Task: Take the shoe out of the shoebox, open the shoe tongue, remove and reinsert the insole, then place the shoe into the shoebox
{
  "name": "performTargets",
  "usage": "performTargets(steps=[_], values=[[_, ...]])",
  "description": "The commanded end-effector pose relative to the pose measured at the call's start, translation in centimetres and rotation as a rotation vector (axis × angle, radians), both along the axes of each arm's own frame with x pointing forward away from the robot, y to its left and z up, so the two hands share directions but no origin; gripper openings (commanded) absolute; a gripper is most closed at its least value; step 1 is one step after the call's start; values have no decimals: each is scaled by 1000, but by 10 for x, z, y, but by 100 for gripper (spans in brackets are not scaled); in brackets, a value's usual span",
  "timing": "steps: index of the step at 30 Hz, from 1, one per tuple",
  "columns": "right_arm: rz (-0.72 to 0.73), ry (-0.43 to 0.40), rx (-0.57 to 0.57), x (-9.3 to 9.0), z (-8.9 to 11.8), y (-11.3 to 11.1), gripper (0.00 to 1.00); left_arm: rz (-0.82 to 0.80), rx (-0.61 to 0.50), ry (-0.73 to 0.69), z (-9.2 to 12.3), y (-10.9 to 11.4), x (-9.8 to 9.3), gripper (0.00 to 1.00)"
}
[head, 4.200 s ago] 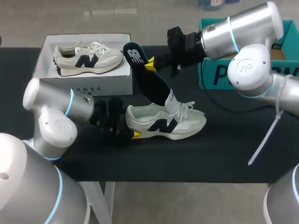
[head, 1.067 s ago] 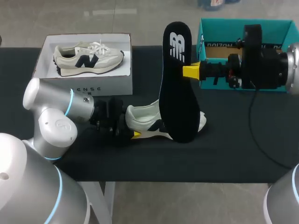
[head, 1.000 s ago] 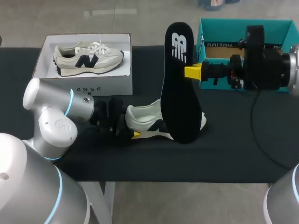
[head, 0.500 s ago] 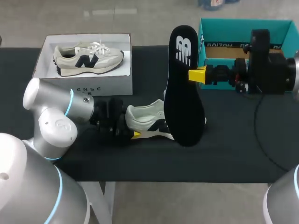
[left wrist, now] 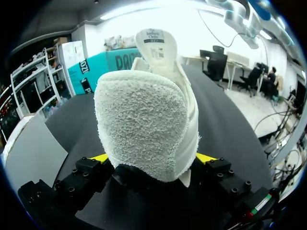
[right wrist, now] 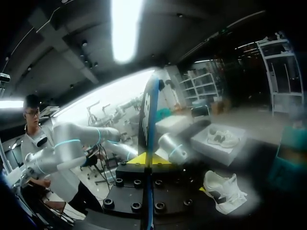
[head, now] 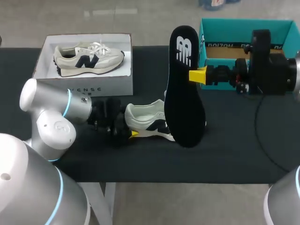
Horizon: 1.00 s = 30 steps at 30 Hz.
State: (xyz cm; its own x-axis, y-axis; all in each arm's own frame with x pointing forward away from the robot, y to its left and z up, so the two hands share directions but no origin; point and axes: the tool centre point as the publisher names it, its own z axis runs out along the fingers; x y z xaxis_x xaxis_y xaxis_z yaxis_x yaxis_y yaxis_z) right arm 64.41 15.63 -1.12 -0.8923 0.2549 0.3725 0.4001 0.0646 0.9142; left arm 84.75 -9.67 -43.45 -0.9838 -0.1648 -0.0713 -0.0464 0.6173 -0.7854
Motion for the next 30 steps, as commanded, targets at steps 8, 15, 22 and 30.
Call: performTargets(steps=[8, 15, 22, 30], values=[[-1, 1, -1, 0, -1, 2, 0, -32, 167, 76, 18, 6, -3, 100], [-1, 1, -1, 0, -1, 2, 0, 6, 225, 39, 30, 9, -1, 100], [-1, 1, -1, 0, -1, 2, 0, 6, 225, 39, 30, 9, -1, 100], [-1, 1, -1, 0, -1, 2, 0, 46, 351, 51, 39, 15, -6, 100]])
